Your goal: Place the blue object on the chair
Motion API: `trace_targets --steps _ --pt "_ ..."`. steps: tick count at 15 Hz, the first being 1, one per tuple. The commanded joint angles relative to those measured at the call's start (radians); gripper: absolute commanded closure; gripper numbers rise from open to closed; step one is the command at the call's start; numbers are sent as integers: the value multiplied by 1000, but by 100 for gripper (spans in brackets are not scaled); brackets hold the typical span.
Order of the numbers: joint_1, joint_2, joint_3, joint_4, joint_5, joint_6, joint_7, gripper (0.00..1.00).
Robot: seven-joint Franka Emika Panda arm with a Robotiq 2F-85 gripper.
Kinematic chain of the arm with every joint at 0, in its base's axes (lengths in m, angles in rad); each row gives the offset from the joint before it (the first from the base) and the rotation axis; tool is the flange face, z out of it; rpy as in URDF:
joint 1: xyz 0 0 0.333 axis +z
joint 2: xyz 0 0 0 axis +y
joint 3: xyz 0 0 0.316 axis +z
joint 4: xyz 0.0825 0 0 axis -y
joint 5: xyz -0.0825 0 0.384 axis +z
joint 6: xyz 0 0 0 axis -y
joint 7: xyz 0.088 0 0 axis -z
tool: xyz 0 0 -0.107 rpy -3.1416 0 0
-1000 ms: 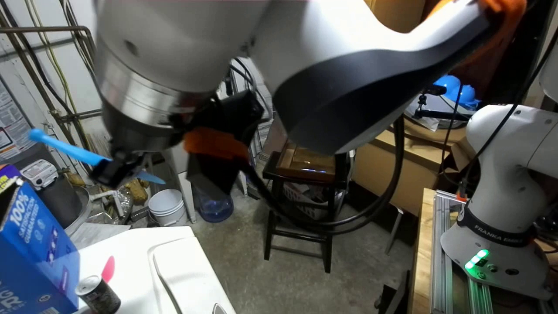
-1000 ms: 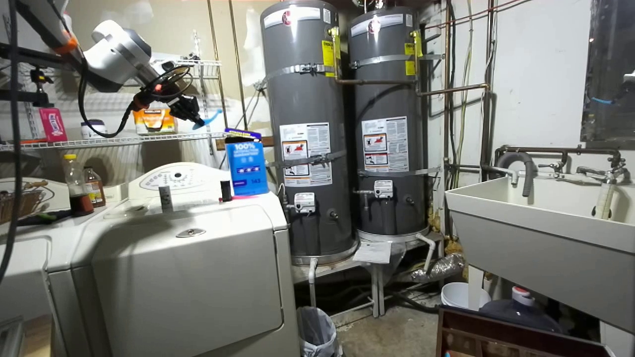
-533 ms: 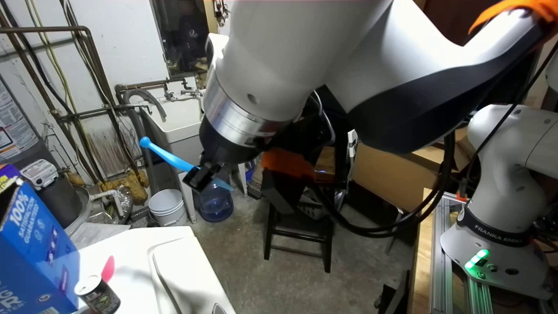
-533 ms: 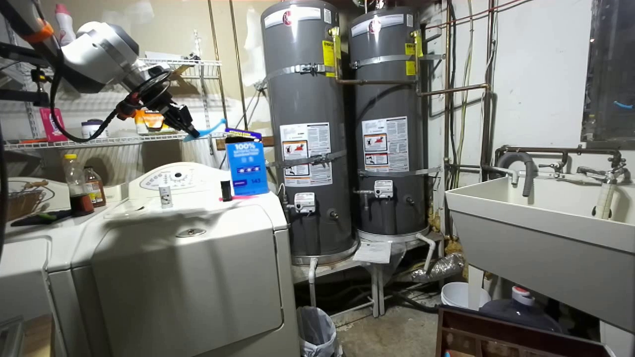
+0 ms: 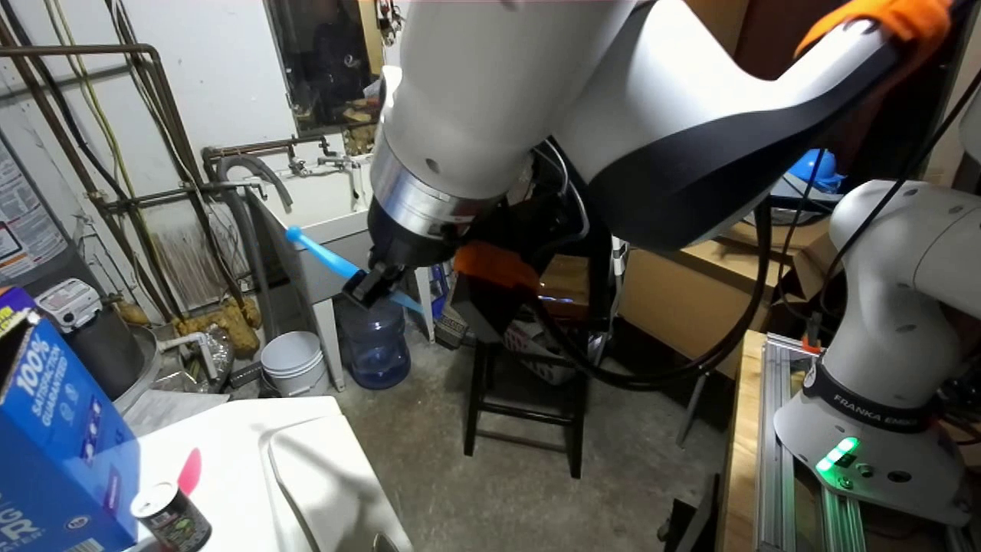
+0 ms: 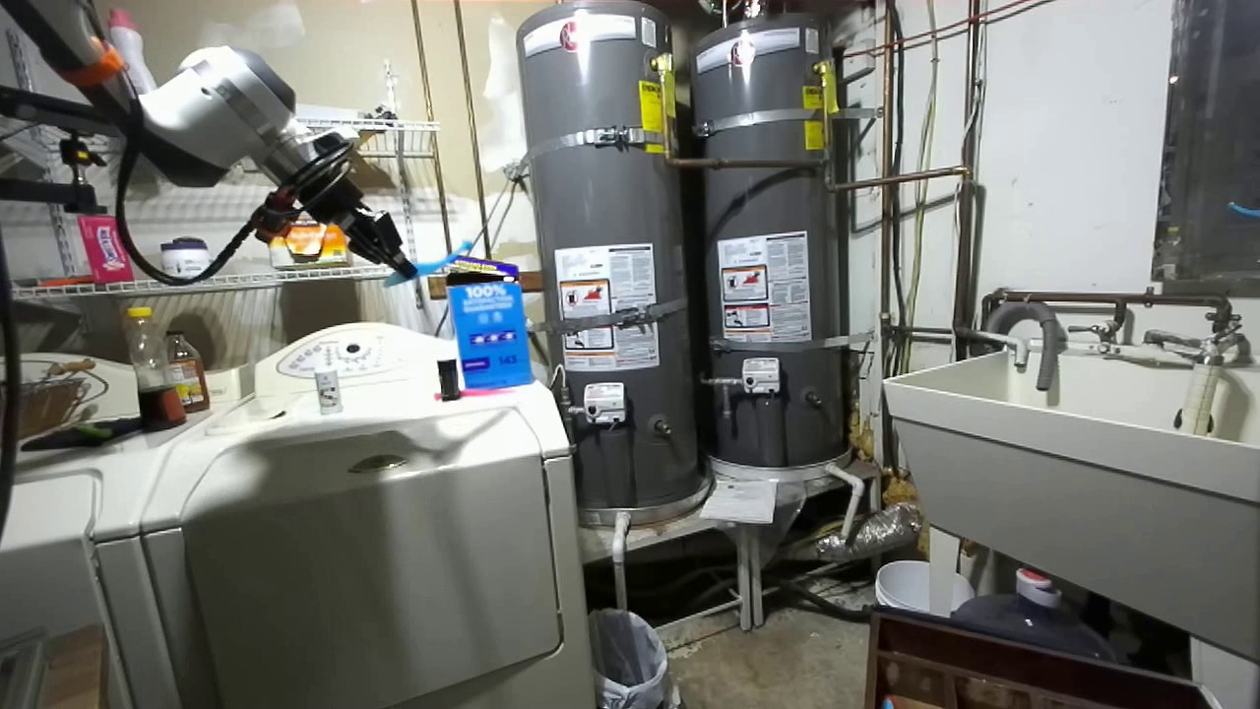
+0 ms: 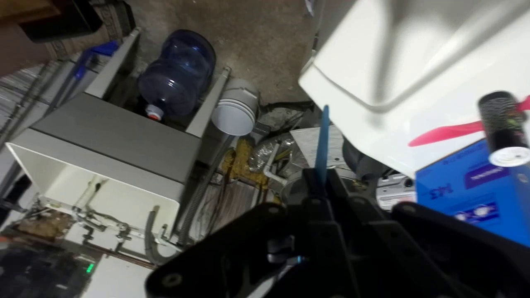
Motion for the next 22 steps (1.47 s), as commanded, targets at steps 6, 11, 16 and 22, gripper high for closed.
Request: trace_targets --steps 6,11,16,22 --pt "-478 -190 73 -411 19 316 -134 99" --pt "-617 -227 -9 -626 58 398 -136 99" --pt "-618 -187 19 -568 18 386 -140 95" --pt "-632 -94 -111 -613 91 572 -375 99"
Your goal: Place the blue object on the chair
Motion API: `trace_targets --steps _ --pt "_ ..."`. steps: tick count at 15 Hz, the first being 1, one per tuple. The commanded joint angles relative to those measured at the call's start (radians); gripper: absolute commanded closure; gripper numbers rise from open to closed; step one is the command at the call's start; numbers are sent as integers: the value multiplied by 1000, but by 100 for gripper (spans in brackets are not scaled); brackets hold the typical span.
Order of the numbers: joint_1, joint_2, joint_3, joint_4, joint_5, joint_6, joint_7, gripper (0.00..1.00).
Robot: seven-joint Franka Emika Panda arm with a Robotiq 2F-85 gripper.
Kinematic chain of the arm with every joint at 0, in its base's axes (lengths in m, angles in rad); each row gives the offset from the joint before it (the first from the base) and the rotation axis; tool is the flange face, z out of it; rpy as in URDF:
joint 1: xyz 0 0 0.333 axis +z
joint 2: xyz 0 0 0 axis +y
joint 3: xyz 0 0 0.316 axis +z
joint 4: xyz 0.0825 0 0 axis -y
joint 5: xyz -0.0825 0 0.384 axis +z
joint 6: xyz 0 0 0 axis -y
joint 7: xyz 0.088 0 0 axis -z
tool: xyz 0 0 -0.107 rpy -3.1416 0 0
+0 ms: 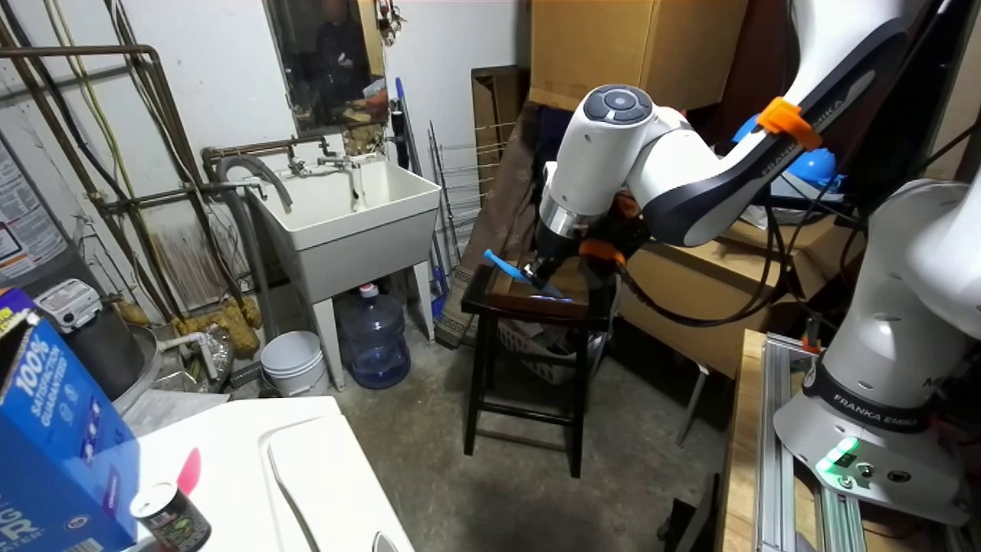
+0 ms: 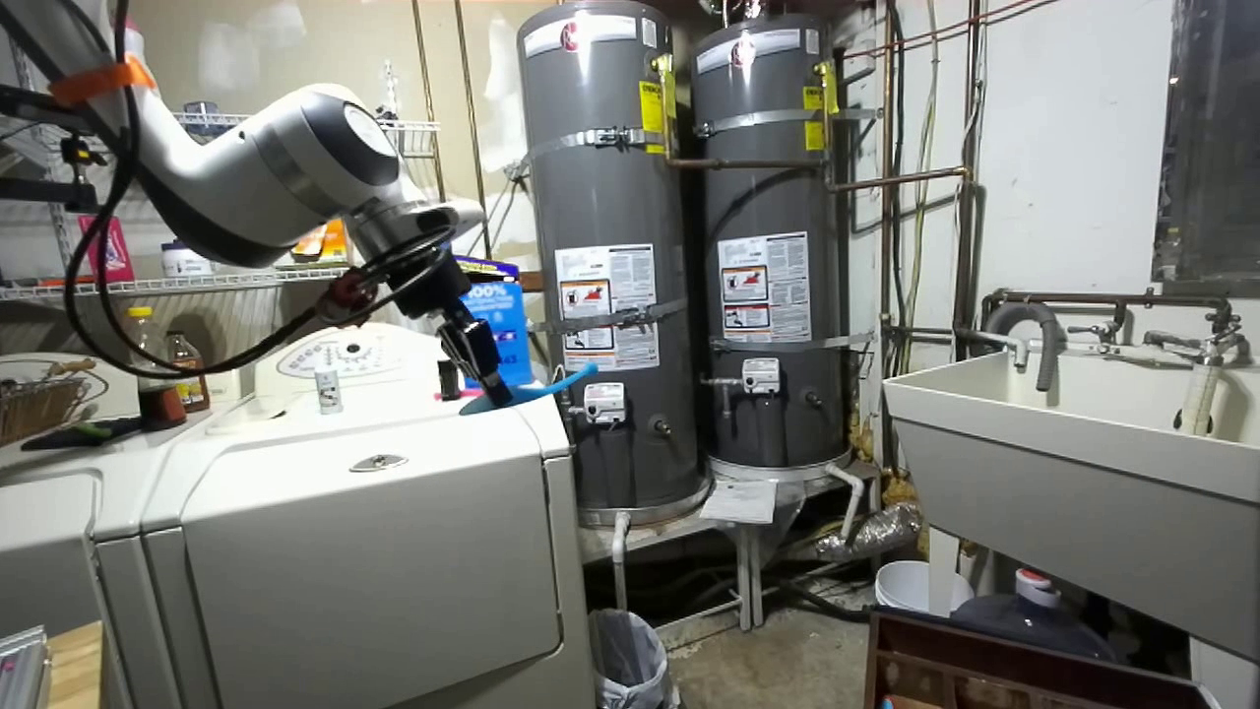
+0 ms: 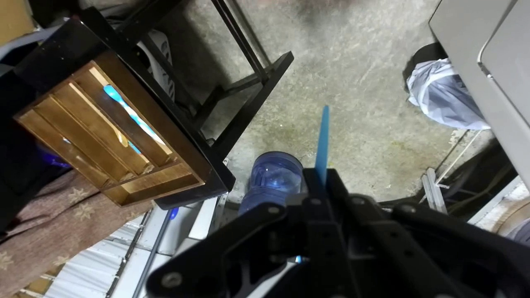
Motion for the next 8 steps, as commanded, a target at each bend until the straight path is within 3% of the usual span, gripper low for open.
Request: trace_targets --steps 1,4,5,6,8 --pt "-11 116 -173 -56 49 243 -264 99" --pt "-20 284 -322 -104 78 448 -491 99" --pt "-139 336 -245 -119 106 479 -572 99" --pt "-175 390 -251 -110 129 478 -652 99" --pt "-300 426 -227 -58 189 343 -805 99"
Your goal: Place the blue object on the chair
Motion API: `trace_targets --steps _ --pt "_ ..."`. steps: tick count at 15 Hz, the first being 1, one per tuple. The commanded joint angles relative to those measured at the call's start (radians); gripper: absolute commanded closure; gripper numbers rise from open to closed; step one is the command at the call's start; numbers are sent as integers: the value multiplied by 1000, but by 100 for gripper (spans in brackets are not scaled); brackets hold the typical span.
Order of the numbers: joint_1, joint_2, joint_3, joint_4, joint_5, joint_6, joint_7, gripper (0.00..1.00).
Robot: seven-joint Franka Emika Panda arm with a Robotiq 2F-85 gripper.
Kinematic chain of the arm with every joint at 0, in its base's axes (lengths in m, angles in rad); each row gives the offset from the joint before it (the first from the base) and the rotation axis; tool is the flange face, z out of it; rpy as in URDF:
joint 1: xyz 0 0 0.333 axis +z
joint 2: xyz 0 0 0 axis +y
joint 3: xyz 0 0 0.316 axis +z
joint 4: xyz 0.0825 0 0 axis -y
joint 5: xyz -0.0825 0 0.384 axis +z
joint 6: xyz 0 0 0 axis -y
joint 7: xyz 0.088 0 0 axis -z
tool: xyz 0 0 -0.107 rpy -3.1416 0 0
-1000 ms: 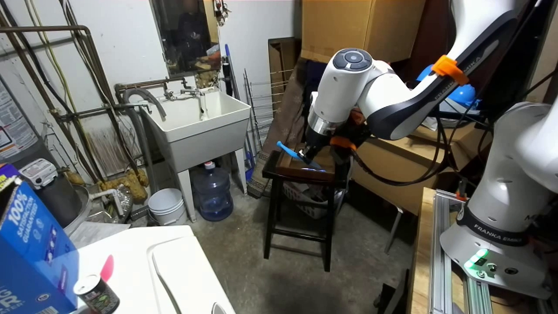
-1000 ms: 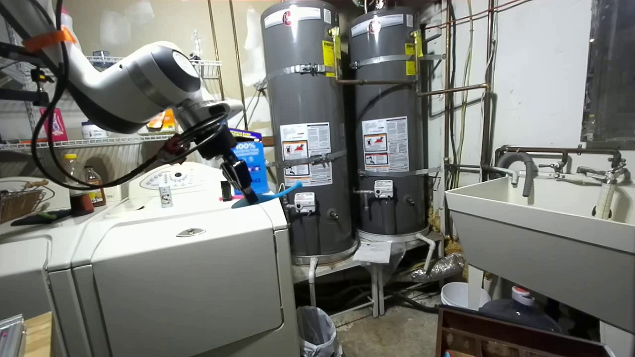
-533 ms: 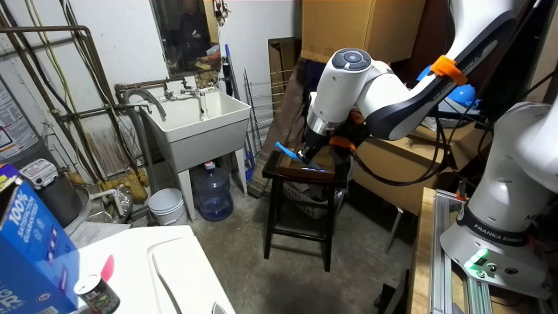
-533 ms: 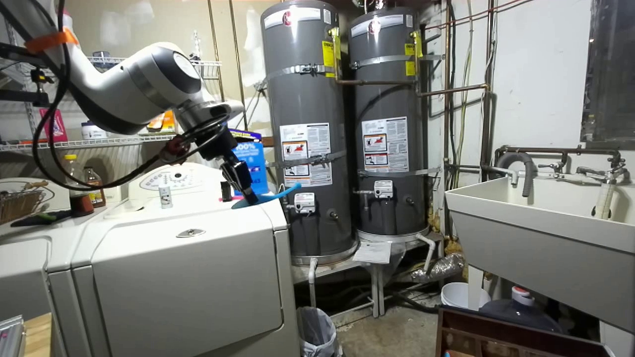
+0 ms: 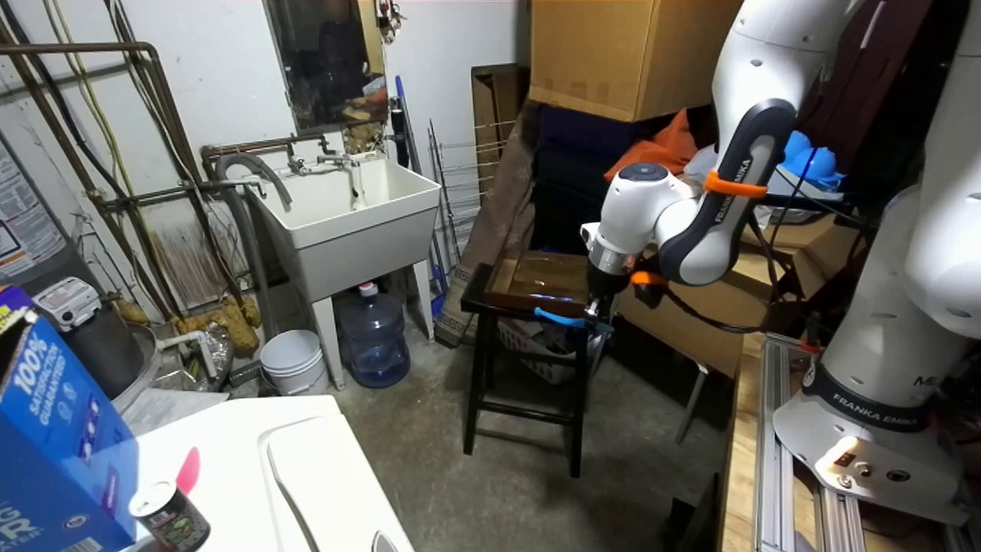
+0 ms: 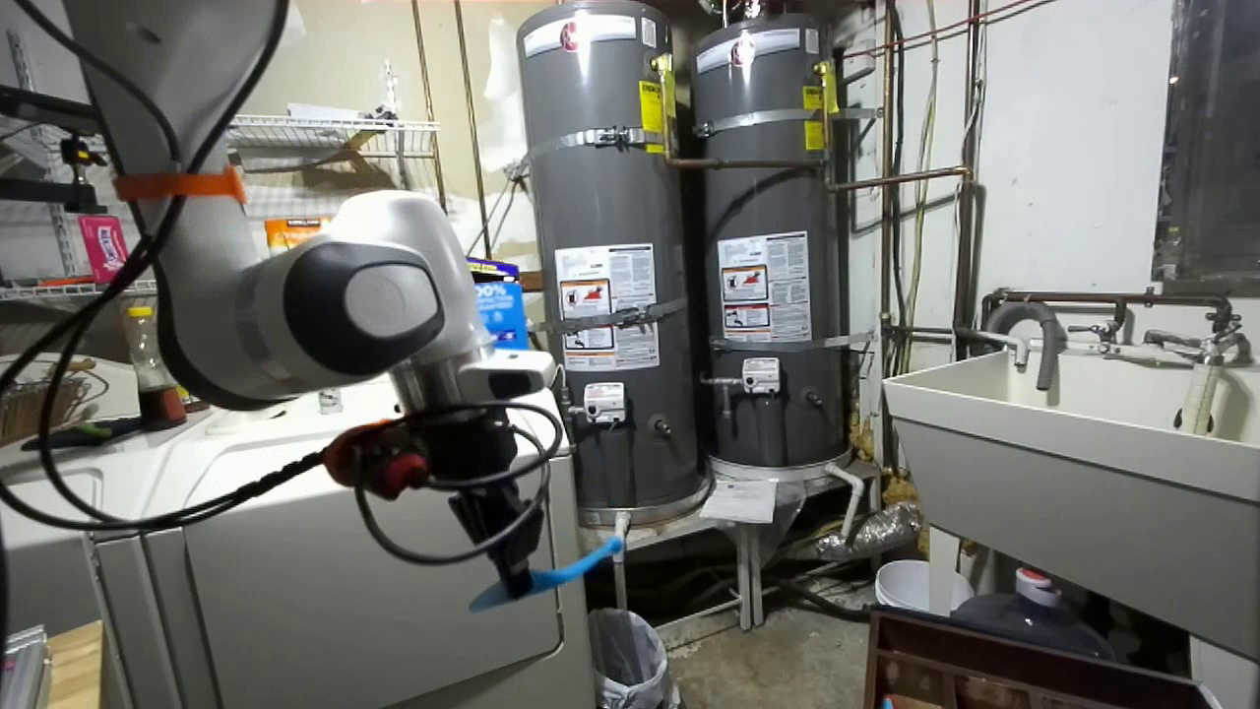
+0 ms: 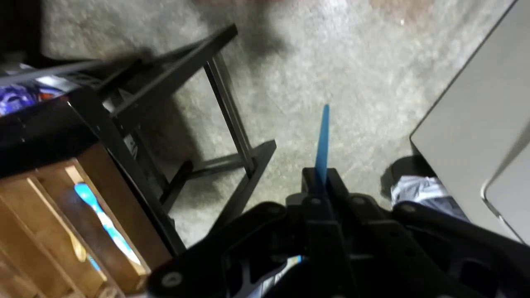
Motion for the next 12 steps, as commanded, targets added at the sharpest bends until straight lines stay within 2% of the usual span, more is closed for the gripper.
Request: trace_targets --steps 1,2,3,4,5,7,10,11,12 --pt "-181 98 41 103 96 -150 -215 99" --pt "-202 121 28 156 128 -206 -222 99" --pt "-174 141 -41 225 99 -223 -150 99" --pt "-148 156 -83 275 165 -242 -177 99" --pt "-144 116 -72 165 142 -178 -209 95" --pt "-149 132 -104 246 158 -214 -206 95" --pt "-157 146 -98 263 178 -209 -227 99" --pt "-221 149 -54 265 223 -175 -340 99" --pt "-256 153 -34 273 256 -171 -410 99"
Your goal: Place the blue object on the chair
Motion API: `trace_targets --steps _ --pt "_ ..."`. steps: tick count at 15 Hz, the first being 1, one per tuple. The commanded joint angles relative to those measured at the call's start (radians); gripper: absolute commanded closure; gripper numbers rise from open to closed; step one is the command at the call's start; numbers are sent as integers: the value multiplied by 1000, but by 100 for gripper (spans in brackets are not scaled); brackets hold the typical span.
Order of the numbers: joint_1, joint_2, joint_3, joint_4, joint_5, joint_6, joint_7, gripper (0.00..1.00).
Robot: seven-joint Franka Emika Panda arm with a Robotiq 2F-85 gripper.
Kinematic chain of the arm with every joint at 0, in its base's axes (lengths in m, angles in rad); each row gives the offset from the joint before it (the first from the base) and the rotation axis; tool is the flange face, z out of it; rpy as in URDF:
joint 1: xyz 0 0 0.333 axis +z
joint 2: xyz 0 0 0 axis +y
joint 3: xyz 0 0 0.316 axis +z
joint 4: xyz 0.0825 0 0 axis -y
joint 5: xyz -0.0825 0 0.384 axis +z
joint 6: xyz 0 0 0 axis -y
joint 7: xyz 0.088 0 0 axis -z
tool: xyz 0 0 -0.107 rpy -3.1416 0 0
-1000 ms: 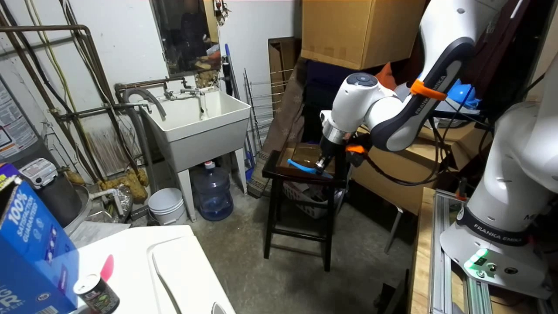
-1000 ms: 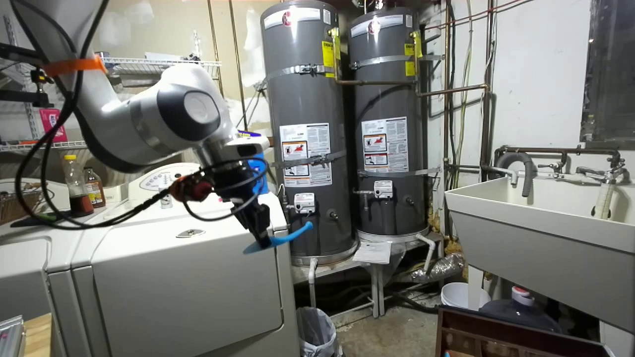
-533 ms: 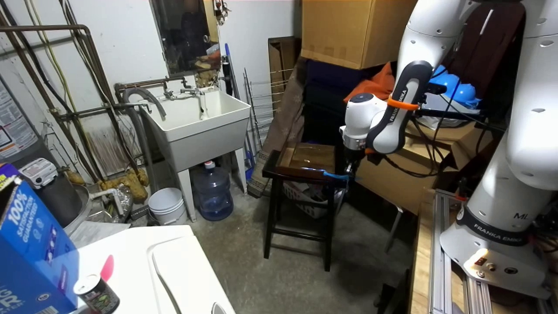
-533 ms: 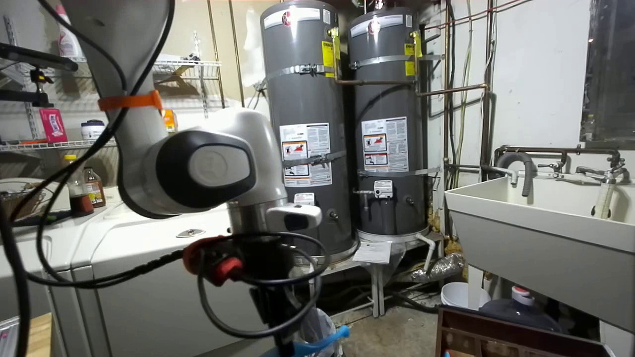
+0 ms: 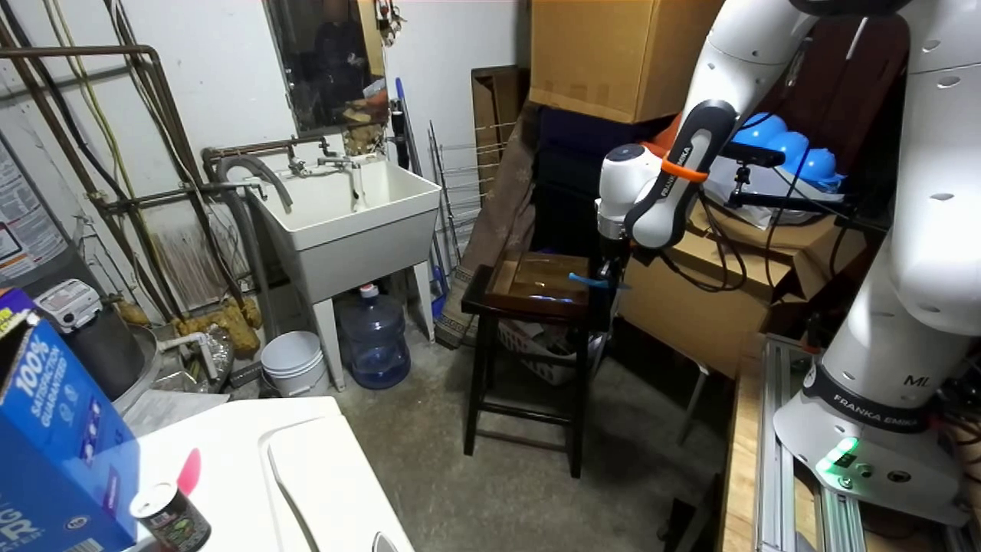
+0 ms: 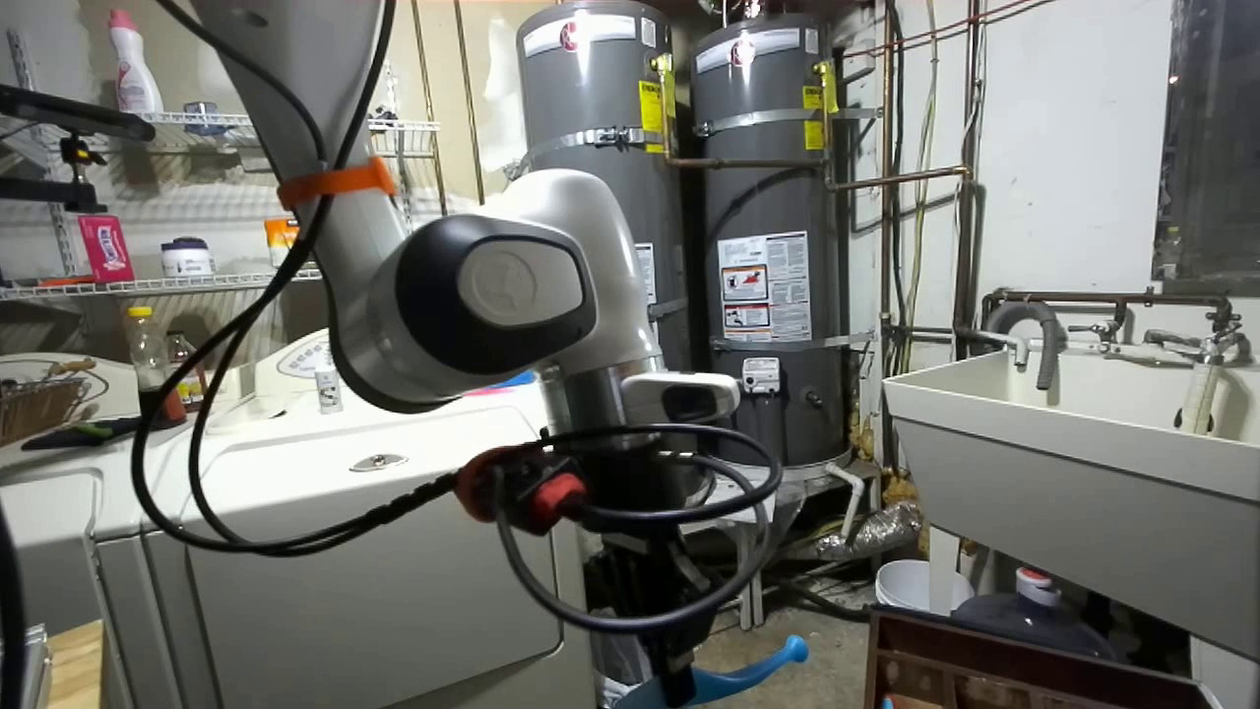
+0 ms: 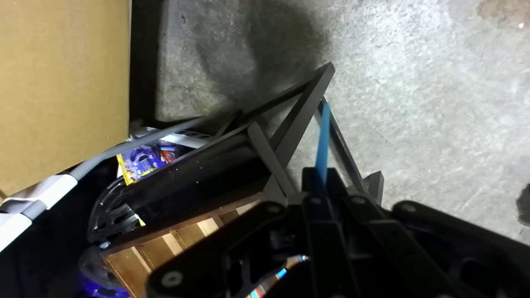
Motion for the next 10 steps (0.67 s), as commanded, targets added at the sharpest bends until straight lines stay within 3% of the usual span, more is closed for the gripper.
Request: trace_targets --steps 1,4,7,8,9,10 --pt "-188 18 126 23 110 60 -261 99" --pt "-408 71 342 69 205 87 -476 99" --pt "-644 159 538 226 268 -5 -701 99" --pt "-667 185 554 289 294 -56 -750 99" --pt "-620 212 504 356 341 -95 -772 99" --pt "-615 232 487 415 352 -141 -763 99"
